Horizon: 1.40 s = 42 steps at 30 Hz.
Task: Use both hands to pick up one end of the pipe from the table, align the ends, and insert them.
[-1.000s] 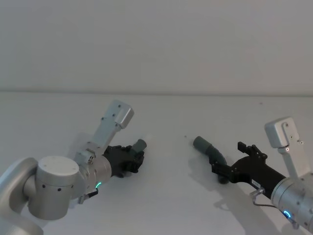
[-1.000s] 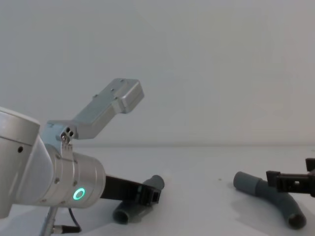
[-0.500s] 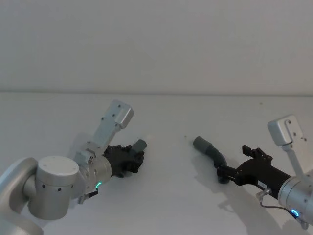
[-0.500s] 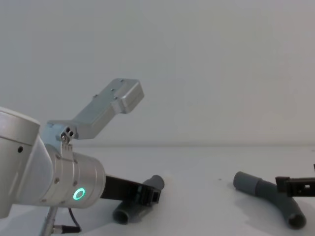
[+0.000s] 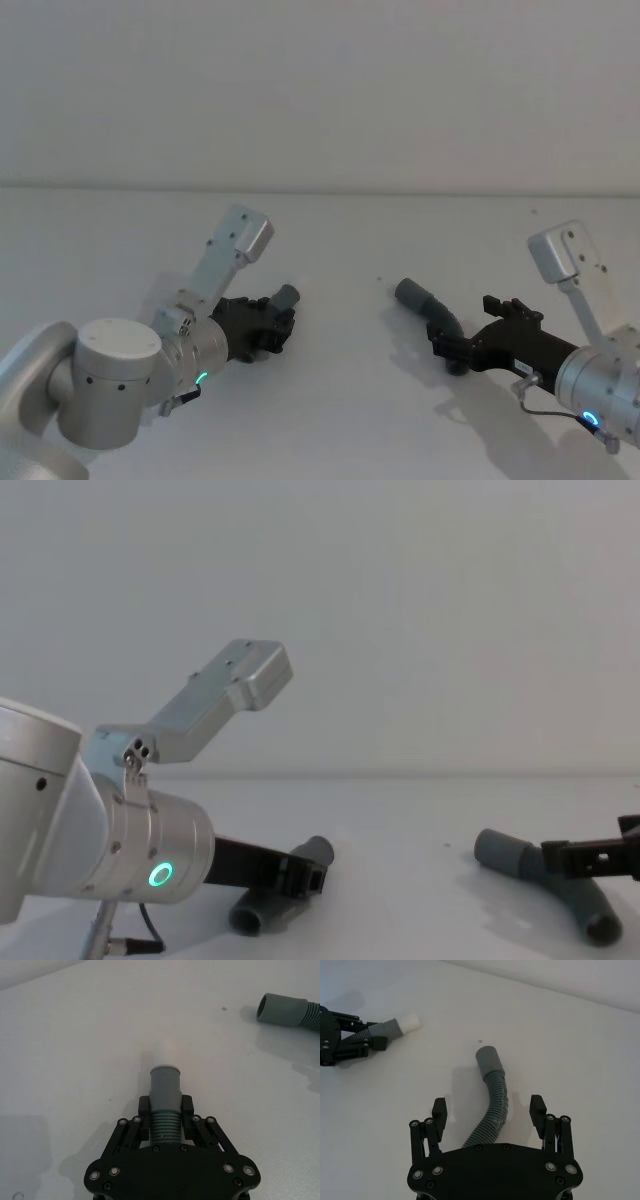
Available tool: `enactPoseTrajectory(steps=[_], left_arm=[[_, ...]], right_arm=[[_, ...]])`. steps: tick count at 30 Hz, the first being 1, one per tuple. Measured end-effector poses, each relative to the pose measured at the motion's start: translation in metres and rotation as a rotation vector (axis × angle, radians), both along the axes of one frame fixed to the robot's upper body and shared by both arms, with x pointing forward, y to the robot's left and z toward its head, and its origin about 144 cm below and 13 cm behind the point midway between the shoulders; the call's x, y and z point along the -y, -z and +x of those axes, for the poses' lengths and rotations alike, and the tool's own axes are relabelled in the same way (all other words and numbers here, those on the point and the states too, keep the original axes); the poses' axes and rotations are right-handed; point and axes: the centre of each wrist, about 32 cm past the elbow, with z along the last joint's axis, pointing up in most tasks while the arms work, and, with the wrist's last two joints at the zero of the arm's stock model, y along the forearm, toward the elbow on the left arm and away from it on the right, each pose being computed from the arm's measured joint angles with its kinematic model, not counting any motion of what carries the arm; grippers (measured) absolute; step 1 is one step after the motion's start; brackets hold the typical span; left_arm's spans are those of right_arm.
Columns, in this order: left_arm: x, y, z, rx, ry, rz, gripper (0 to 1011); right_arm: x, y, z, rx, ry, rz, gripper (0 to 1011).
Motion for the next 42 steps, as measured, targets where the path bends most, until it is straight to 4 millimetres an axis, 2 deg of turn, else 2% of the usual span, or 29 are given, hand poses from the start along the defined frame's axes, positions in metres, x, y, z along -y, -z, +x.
enactPoseTrajectory(steps=[42], left_arm=[[0.0,0.0,0.0,0.0,0.0,0.0,346]], right_arm=[[-0.031,0.015,0.031,-0.082,0.07,-0.009,1000]])
